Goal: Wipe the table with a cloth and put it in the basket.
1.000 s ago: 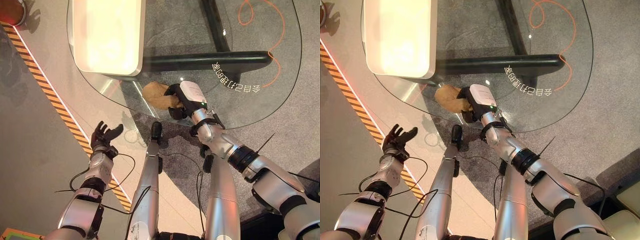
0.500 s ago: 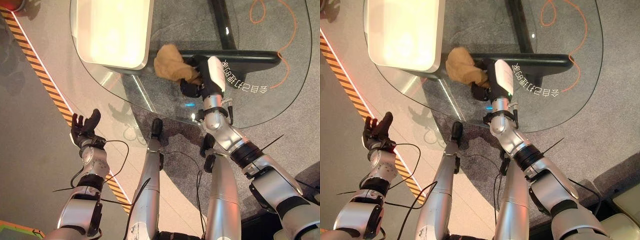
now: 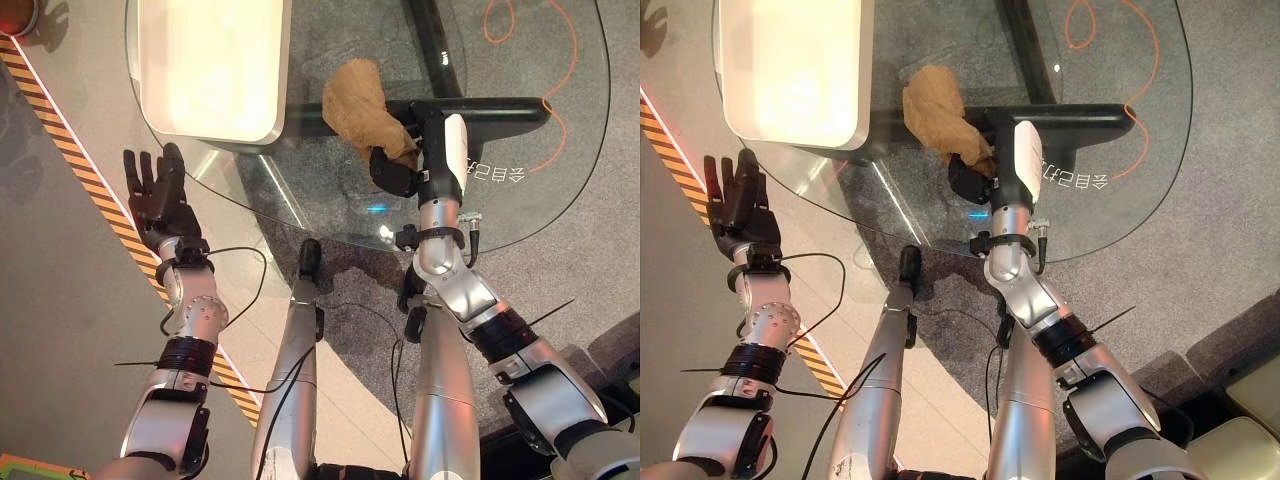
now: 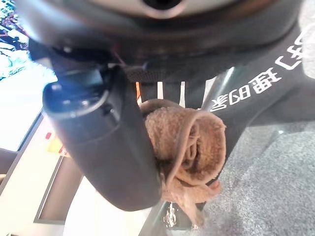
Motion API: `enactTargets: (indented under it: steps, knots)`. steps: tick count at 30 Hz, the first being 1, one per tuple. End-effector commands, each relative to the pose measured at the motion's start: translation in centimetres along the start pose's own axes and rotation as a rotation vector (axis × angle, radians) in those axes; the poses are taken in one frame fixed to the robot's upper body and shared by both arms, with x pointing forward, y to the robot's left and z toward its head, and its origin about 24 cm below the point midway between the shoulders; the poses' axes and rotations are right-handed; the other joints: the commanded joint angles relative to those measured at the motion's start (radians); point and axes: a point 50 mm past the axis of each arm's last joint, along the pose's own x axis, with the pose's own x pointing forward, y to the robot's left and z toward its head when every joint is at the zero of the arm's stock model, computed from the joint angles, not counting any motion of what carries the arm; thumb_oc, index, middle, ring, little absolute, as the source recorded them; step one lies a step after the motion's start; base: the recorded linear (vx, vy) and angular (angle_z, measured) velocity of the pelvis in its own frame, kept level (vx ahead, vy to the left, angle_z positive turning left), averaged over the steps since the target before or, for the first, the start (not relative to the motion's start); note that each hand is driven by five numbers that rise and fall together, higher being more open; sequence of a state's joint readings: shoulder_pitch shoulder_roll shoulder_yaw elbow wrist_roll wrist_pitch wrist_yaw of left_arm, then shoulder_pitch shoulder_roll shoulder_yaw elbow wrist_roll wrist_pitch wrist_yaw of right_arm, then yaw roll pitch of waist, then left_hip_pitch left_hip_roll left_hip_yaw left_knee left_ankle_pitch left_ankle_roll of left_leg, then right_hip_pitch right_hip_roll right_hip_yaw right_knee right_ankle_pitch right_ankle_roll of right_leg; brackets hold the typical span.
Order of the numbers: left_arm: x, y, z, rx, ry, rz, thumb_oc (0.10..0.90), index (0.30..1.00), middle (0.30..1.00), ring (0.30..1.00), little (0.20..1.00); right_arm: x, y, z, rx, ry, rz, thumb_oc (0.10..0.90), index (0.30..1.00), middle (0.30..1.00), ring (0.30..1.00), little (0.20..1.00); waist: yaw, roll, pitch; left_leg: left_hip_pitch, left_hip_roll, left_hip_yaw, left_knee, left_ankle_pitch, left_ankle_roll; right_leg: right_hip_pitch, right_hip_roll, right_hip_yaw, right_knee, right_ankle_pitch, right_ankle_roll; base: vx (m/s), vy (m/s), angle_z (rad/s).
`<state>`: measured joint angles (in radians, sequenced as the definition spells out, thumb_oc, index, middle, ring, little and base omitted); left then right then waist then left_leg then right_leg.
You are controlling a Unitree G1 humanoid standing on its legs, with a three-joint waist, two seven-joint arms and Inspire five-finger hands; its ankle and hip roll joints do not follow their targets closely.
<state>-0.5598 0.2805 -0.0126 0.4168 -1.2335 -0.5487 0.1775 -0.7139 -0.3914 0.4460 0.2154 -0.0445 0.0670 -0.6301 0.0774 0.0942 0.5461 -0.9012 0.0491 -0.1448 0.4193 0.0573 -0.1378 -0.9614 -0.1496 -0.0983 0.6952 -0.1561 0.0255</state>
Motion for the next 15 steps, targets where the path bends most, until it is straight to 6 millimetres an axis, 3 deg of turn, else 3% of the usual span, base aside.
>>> enactTargets:
  steps: [1, 6, 15]
  knots:
    - [-0.2, -2.8, 3.4, -0.023, -0.221, -0.173, 0.800, 0.900, 0.900, 0.900, 0.900, 0.2, -1.8, 9.6, 0.239, -0.468, -0.111, 0.100, 0.300, 0.300, 0.300, 0.200, -0.014, 0.003, -0.026, 0.020, -0.125, 0.102, 0.049, -0.077, 0.150, 0.028, 0.102, 0.001, -0.103, 0.056, -0.016, -0.01, -0.031, -0.01]
    - [-1.5, -5.3, 3.2, -0.062, -0.208, -0.301, 0.800, 0.900, 0.900, 0.900, 0.900, -0.4, -2.7, 10.3, 0.272, -0.518, -0.130, 0.100, 0.300, 0.300, 0.300, 0.200, -0.021, -0.001, -0.026, 0.018, -0.125, 0.104, 0.054, -0.080, 0.153, 0.026, 0.105, 0.004, -0.100, 0.058, -0.014, 0.00, -0.007, 0.00]
    - [-3.0, -7.3, 3.2, -0.100, -0.142, -0.501, 0.800, 0.900, 0.900, 0.900, 0.900, -1.7, -3.9, 10.8, 0.312, -0.604, -0.130, 0.100, 0.300, 0.300, 0.300, 0.200, -0.030, -0.001, -0.026, 0.033, -0.120, 0.114, 0.049, -0.084, 0.155, 0.039, 0.101, 0.003, -0.107, 0.063, -0.008, 0.00, 0.000, 0.00]
